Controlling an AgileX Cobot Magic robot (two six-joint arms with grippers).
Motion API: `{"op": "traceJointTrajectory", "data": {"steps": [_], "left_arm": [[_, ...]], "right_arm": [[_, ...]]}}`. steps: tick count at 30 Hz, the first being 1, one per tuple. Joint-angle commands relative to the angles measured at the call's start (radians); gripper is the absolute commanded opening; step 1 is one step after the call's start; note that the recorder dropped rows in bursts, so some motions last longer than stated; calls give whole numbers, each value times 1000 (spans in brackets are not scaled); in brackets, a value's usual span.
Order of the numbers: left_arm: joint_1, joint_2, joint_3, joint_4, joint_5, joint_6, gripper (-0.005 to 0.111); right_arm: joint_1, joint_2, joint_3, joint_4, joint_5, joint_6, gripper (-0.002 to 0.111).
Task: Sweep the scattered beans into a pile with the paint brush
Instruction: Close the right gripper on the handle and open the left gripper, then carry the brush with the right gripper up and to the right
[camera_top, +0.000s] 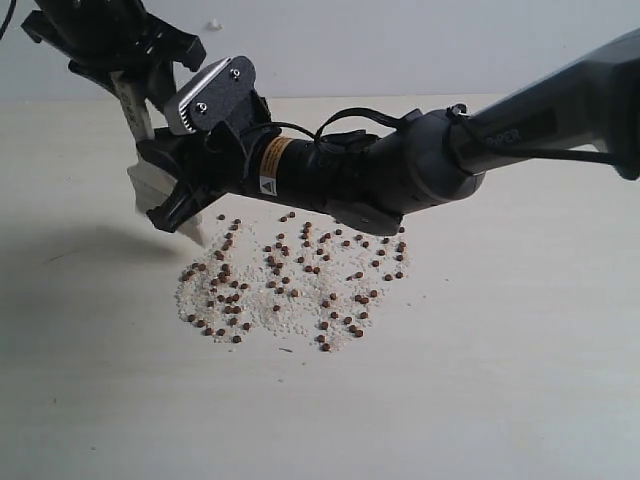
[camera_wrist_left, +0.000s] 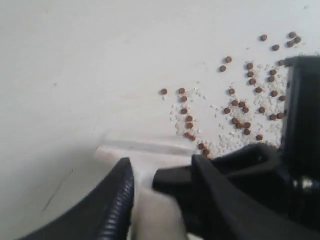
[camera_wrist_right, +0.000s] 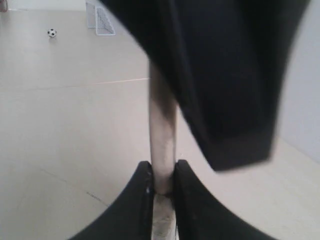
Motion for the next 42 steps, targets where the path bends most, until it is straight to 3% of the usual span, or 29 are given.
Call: {"op": "traceJointTrajectory", "data": {"steps": [1,4,9,10,11,14,15,18,23,28,31,35,42], "left_arm": [[-8,-27,-3,-24,-83,29,65],[14,-68,-5,25,-162,30,69],[169,-206,2,8,-283,-17,61],[188,-228,11,6,-283,-17,56],[209,-264,43,6,-285,-17,42],[211,-320,135,6,-327,-15,15],[211,-358,208,6,-381,-15,0],[211,-486,466,-29,-623,-11,0],[185,-768,1054,-59,-1279,-1,0],[182,-968,1395,-57,-1664,-1,0],[182,-1096,1562,-59,-1817,-1,0],[182,-1255,1666,-82,-1859,41,0],[182,-1573,1676,-275,-1627,250,0]], "right_arm": [[3,-8,-15,18,-34,9,0],[3,-37,-15,18,34,7,0],[-3,-140,-15,23,330,-104,0],[-10,-153,-15,27,373,-134,0],[-37,-182,-15,54,428,-167,0],[-104,-237,-15,73,472,-149,0],[-142,-273,-10,73,488,-121,0],[-204,-361,-8,66,623,-99,0],[-209,-469,9,41,823,-177,0],[-209,-485,52,41,836,-194,0],[-209,-485,61,44,858,-199,0],[-207,-486,61,97,880,-199,0],[-207,-495,61,122,974,-220,0]]}}
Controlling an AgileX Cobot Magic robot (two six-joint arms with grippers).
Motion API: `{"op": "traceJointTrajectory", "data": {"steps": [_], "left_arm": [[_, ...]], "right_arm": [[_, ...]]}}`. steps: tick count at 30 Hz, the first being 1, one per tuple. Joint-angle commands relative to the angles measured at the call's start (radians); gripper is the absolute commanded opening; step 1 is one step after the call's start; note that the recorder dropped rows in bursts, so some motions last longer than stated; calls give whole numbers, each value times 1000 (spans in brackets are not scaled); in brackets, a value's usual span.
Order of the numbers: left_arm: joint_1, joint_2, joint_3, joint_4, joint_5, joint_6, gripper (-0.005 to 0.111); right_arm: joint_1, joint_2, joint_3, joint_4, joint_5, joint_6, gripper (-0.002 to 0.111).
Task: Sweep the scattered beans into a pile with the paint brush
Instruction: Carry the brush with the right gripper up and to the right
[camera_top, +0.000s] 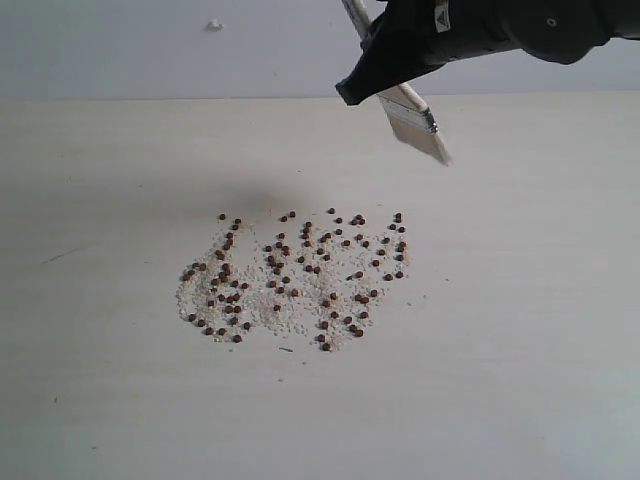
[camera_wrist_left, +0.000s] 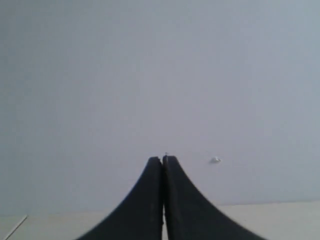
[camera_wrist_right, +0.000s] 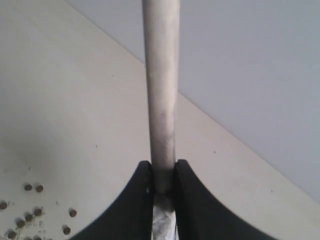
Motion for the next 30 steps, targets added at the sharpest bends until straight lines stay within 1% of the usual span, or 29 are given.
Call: {"op": "traceJointTrajectory", "data": {"steps": [1,3,6,8,11,13,14,16,18,19,20,22,24,25,26,30], "left_arm": [[-5,-190,7,-166,128,126,0],[-5,-270,9,-217,202,169,0],[-5,-444,31,-268,320,197,0],[-2,-445,31,-298,410,237,0],[-3,-445,31,-313,466,237,0],[-3,-444,31,-313,565,237,0],[-3,-444,31,-313,586,237,0],[-3,-444,31,-302,655,237,0],[-3,-444,31,-219,708,276,0],[-3,-444,31,-211,740,274,0],[-3,-444,31,-200,742,274,0],[-3,-444,31,-184,735,281,0],[-3,-444,31,-112,740,280,0],[-3,-444,31,-92,740,280,0],[-3,-444,31,-78,742,280,0],[-3,-444,31,-69,754,280,0]], "right_arm": [[-1,-28,1,16,38,-25,0],[-1,-40,1,20,36,-25,0],[-1,-82,1,22,20,-25,0],[-1,-98,1,22,20,-23,0],[-1,-139,1,42,20,-26,0],[-1,-201,1,48,38,-19,0],[-1,-220,1,50,50,-10,0],[-1,-274,11,50,80,0,0],[-1,-346,64,50,65,17,0],[-1,-396,123,46,21,30,0],[-1,-440,177,46,-34,42,0],[-1,-586,375,46,-277,54,0],[-3,-643,507,52,-417,47,0],[-6,-645,530,70,-424,17,0],[-13,-643,543,109,-426,-26,0],[-50,-565,609,447,-581,-291,0]]}}
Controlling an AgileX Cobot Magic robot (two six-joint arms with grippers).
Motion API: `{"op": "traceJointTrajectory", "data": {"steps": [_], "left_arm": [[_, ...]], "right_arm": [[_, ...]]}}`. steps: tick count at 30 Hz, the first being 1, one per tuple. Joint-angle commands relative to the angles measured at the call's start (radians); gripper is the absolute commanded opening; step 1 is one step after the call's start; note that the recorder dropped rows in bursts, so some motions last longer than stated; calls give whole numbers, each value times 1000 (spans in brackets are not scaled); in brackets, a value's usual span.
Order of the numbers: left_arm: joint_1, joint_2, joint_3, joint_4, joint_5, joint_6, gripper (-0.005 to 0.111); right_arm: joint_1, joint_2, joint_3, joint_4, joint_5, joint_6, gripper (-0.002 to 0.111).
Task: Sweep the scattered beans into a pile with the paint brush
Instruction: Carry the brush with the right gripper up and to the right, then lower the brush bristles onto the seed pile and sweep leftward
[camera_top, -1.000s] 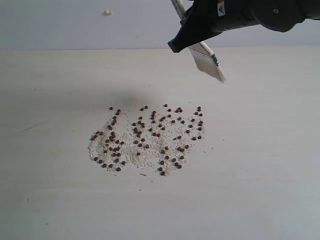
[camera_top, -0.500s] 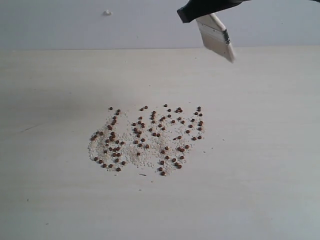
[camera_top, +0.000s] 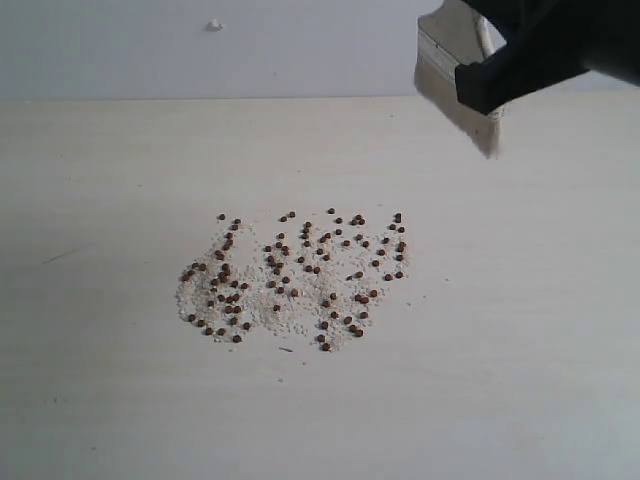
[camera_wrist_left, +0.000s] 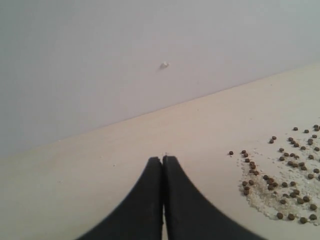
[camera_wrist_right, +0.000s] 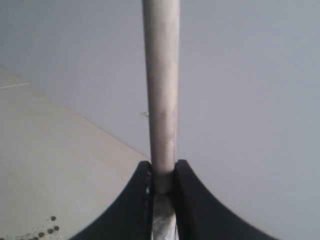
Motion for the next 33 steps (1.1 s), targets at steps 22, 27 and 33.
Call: {"op": "traceJointTrajectory", "data": {"steps": [22,27,33], "left_arm": [[-3,-5,3,22,19,4,0],[-3,-5,3,22,19,4,0],[-3,-5,3,22,19,4,0]], "right_arm": [[-165,802,-40,501,-673,-467,0],[-165,859,-40,446,-675,-466,0],[-165,913,-40,212,-681,-415,0]]}}
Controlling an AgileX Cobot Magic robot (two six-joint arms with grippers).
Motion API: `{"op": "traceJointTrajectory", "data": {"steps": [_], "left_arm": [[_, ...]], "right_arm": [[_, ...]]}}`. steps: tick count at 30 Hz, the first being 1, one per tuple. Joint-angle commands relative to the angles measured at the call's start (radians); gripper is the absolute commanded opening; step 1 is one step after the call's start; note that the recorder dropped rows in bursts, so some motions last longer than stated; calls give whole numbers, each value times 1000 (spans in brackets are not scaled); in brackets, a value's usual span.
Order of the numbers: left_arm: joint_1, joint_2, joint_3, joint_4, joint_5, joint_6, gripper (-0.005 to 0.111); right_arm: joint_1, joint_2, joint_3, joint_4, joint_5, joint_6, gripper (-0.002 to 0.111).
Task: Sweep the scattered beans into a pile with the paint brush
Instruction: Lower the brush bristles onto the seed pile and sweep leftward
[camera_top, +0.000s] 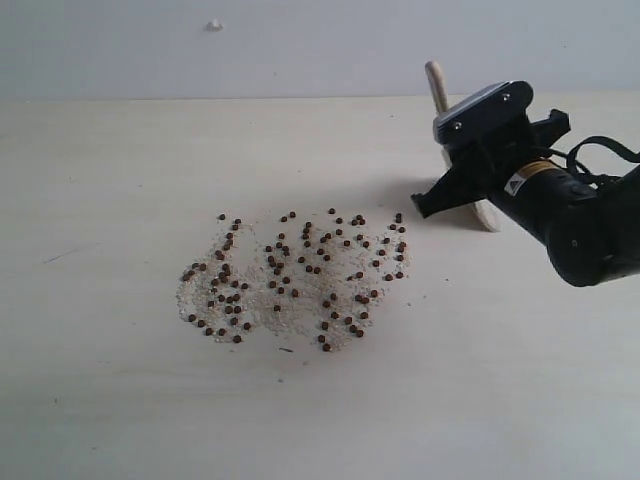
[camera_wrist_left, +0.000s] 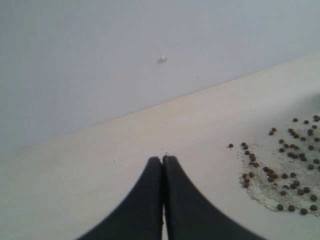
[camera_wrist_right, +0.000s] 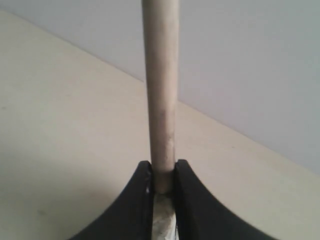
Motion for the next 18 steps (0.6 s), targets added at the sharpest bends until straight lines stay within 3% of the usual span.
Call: {"op": "traceJointTrajectory", "data": {"steps": [1,10,18], "left_arm": [[-3,-5,3,5,-2,2,0],[-3,-5,3,5,-2,2,0],[-3,-5,3,5,0,2,0]], "right_arm": [[-4,43,-8,-151,-44,31,0],[9,63,-8,-198,-102,305,0],[154,61,-8,-196,-67,331,0]]}}
